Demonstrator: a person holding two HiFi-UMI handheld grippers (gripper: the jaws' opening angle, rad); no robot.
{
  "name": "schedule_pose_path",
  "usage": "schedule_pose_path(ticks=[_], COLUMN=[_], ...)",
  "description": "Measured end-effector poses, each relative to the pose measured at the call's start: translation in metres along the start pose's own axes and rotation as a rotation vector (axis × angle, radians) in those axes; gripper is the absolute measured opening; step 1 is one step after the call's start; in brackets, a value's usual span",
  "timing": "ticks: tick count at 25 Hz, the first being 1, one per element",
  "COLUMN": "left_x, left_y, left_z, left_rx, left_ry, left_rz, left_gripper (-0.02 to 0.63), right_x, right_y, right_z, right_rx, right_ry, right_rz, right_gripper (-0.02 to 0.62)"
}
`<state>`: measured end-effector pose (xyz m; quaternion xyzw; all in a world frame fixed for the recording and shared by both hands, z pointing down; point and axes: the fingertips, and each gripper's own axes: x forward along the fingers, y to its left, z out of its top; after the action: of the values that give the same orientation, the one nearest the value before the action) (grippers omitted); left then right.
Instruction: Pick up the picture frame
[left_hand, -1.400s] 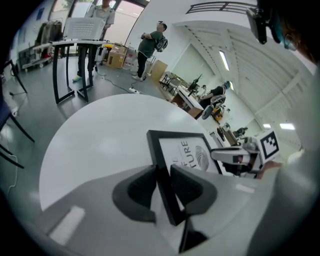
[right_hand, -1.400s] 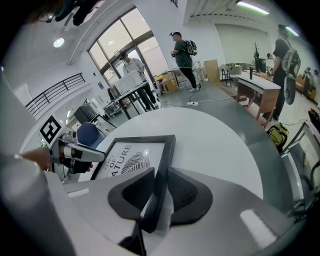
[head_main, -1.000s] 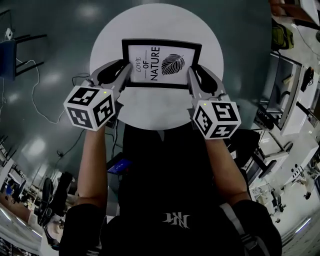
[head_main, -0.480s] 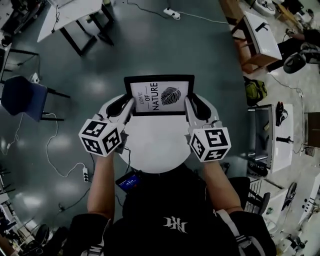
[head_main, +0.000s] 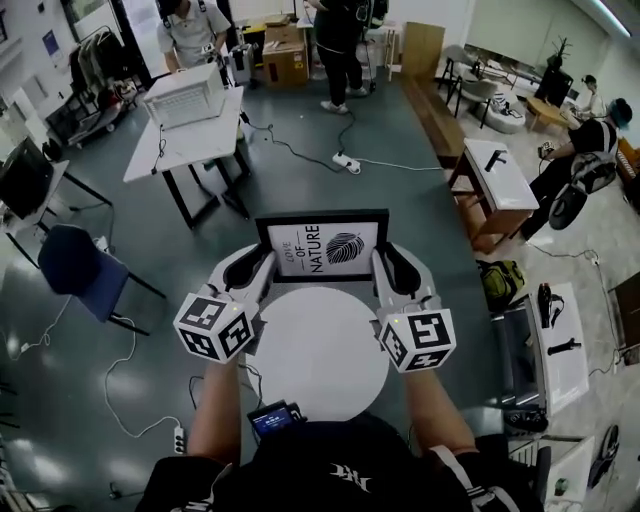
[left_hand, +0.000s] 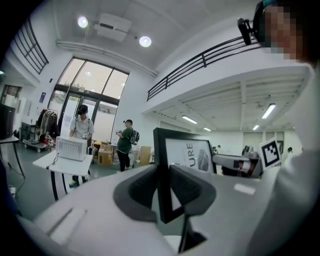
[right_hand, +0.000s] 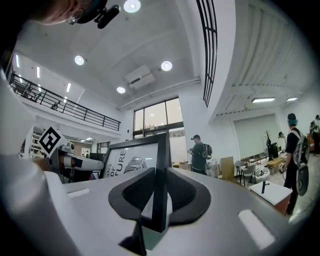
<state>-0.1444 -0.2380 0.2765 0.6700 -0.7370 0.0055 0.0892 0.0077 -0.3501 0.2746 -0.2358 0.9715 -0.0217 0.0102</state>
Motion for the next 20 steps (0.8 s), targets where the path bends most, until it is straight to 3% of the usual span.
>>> schedule_pose_path(ticks=[9,20], left_x=[-0.065,-0.158], left_y=[-0.035,-0.054], left_z=[0.093,0.148], left_rx=[0.136,0.210], left_ry=[-0.187,-0.328], left_rz=[-0.051,-0.120], left_gripper=[0.075,0.075], right_x=[-0.051,-0.112], right_y=[0.036,0.106], right_z=[0.098,0.160], right_rx=[-0.082,-0.129], right_ry=[-0.190,-0.320], right_rz=[-0.007,-0.054], right_gripper=[0.067,0.069])
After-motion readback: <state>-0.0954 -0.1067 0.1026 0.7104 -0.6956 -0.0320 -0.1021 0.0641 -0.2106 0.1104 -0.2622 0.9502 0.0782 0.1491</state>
